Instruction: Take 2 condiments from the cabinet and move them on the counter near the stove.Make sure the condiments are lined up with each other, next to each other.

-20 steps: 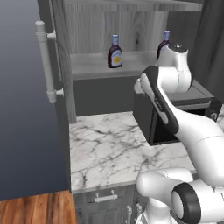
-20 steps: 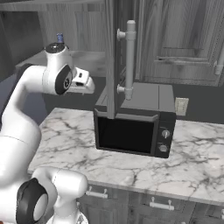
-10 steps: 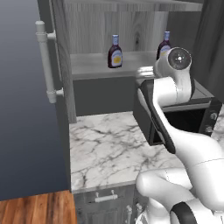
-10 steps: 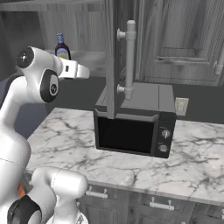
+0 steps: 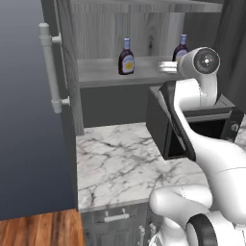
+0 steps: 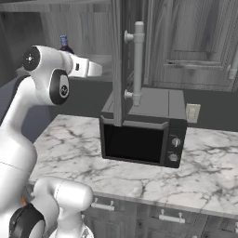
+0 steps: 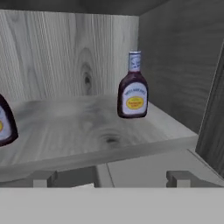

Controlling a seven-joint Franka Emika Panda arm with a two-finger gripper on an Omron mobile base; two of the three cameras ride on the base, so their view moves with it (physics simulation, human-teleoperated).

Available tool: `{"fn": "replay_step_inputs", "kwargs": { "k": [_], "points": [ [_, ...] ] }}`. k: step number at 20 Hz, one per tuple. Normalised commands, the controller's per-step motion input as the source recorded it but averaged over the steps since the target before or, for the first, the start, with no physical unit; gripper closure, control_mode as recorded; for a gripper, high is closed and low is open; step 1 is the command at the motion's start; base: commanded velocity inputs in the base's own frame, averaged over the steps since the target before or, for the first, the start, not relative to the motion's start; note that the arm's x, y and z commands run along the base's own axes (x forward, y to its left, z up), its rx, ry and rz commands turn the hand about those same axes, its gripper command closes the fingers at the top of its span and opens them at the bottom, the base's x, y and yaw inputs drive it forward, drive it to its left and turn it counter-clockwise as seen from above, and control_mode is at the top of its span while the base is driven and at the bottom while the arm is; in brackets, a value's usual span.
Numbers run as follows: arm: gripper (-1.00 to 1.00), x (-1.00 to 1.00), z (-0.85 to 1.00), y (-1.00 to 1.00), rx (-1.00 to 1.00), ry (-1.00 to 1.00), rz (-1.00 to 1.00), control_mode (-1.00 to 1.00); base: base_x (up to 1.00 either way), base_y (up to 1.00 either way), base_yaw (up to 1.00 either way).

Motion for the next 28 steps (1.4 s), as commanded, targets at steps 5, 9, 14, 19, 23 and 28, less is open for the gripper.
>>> {"fn": "replay_step_inputs", "kwargs": {
  "k": [5,9,14,19,23,28],
  "points": [
    [-1.00,0.03,0.10,-0.13,0.05,-0.01,0.00,-1.00,0.00,0.00,0.00],
    [-1.00,0.17,0.06,-0.03,0.00,-0.23,0.00,-1.00,0.00,0.00,0.00],
    [-1.00,0.16,0.19,-0.13,0.00,-0.15,-0.01,-1.00,0.00,0.00,0.00],
    [-1.00,0.10,0.23,-0.15,0.00,-0.07,-0.02,-1.00,0.00,0.00,0.00],
    [-1.00,0.07,0.18,-0.05,0.00,-0.09,-0.03,-1.00,0.00,0.00,0.00],
    [-1.00,0.15,0.00,0.00,0.00,0.00,-0.01,-1.00,0.00,0.00,0.00]
  ]
}}
